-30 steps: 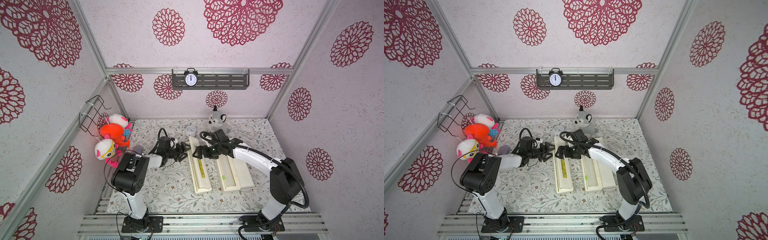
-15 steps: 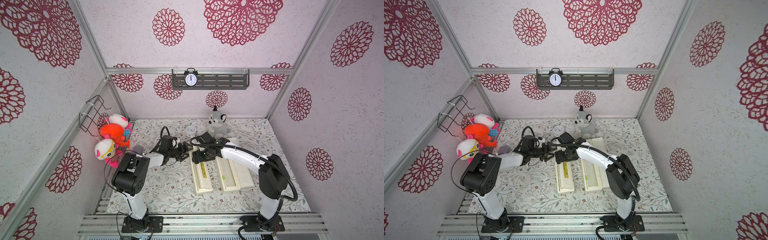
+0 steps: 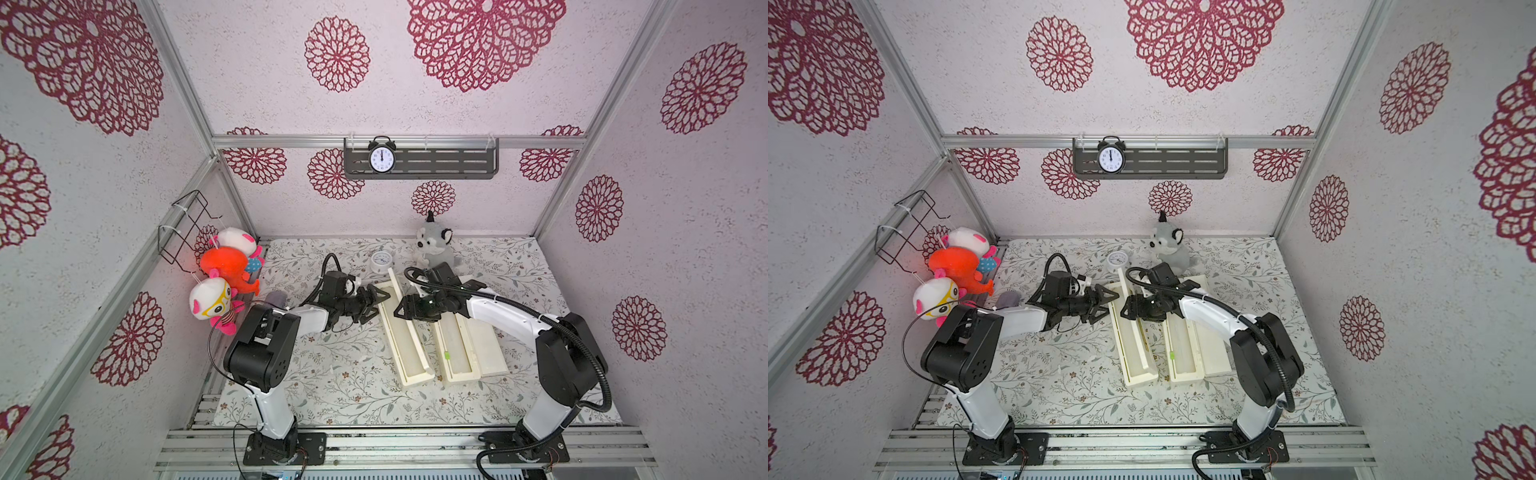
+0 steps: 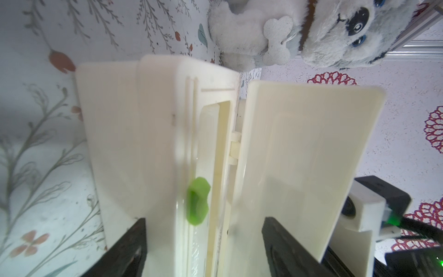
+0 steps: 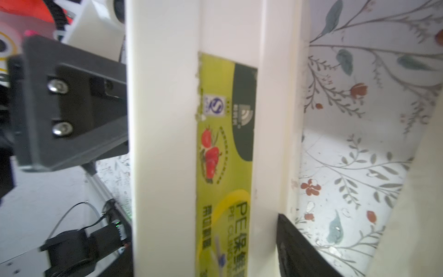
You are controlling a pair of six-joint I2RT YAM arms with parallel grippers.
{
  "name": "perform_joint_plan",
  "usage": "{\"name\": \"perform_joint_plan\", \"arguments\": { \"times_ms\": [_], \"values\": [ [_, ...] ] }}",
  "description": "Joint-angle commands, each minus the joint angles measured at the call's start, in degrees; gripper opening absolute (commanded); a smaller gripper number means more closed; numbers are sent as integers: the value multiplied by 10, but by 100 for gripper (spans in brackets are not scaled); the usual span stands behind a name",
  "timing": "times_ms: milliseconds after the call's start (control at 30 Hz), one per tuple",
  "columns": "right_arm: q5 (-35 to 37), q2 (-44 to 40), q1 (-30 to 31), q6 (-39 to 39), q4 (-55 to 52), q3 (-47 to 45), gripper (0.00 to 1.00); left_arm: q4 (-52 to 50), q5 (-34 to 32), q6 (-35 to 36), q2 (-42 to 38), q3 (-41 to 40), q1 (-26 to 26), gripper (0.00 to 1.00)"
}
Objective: Put plastic wrap rolls into dispensers
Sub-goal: Open the lid of the plastic wrap cutting box.
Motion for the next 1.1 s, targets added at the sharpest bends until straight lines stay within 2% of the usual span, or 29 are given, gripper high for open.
{"name": "perform_joint_plan", "arguments": {
  "times_ms": [0,267,400,533,700,867,1067],
  "values": [
    [-129,-26,-14,49,108,-24,71,14,7,3,4,-9,-2,76],
    [-127,-45,-73,11,63,-31,72,16,-1,3,14,-23,0,73],
    [-125,-51,-96,-14,38,-34,81,14,-8,3,26,-27,-2,72],
    [-123,-53,-112,-31,21,-29,85,8,-13,6,33,-31,-6,72],
    [-64,-53,-125,-74,-43,-10,85,0,-20,12,31,-37,-4,71],
    [-27,-48,-120,-84,-62,-13,85,-4,-21,12,30,-33,3,68],
    [12,-31,-79,-72,-49,-35,84,-31,-25,30,35,-17,14,65]
  ]
}}
